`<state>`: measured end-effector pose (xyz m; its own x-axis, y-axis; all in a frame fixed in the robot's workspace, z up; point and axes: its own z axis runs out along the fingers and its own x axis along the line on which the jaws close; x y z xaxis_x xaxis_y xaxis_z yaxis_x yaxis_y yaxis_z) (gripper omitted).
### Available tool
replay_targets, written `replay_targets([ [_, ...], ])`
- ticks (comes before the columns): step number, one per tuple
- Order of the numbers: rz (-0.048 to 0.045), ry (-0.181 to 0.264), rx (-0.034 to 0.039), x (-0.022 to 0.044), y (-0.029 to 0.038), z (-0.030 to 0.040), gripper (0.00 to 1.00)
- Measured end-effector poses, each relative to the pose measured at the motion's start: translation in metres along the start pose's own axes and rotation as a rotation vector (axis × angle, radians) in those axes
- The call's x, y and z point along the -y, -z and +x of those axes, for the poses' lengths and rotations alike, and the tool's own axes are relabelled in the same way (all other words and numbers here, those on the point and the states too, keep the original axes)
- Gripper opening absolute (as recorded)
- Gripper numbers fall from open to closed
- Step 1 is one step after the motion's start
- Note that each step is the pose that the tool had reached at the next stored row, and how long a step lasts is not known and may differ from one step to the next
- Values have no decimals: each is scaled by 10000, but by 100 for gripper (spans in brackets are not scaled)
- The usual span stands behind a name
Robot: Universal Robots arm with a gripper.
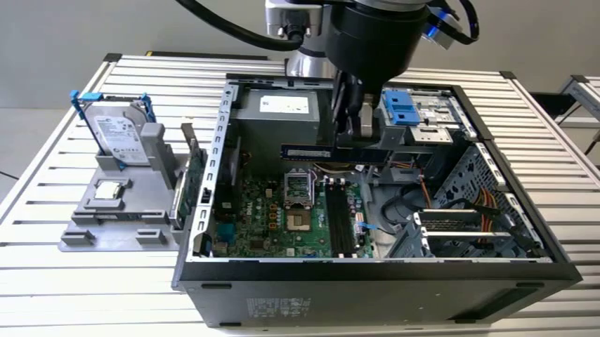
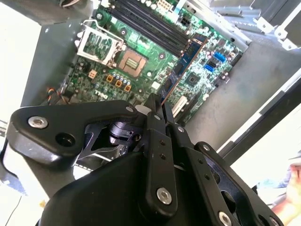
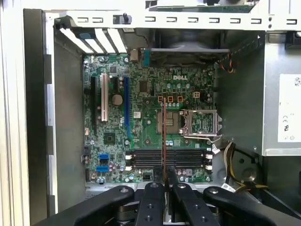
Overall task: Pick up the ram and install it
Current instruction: 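Pick up the ram and move it above insertion slot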
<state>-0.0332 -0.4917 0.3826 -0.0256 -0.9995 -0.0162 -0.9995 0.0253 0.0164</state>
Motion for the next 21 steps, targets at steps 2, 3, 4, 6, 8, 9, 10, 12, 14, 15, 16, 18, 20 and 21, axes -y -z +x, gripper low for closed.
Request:
replay_targets([
  [2,-6,-1,0,40,0,-1,0],
  [3,-9,-1,0,60,1,-2,0],
  [4,-12,-1,0,81,1,-2,0],
  [6,-18,-1,-1,119,2,-3,0],
  [8,-23,-1,-1,159,2,-4,0],
  [9,-26,-1,-2,178,3,-4,0],
  [10,-28,-1,-2,198,3,-5,0],
  [12,-33,-1,-1,237,4,-6,0],
  [14,-38,-1,-2,279,5,-7,0],
  [15,-41,-1,-2,299,5,-8,0],
  [16,-43,-1,-1,318,5,-8,0],
  [18,-47,-2,-1,355,6,-9,0],
  [20,-51,-2,-1,393,6,-11,0],
  [21,-53,-1,-1,412,6,-11,0],
])
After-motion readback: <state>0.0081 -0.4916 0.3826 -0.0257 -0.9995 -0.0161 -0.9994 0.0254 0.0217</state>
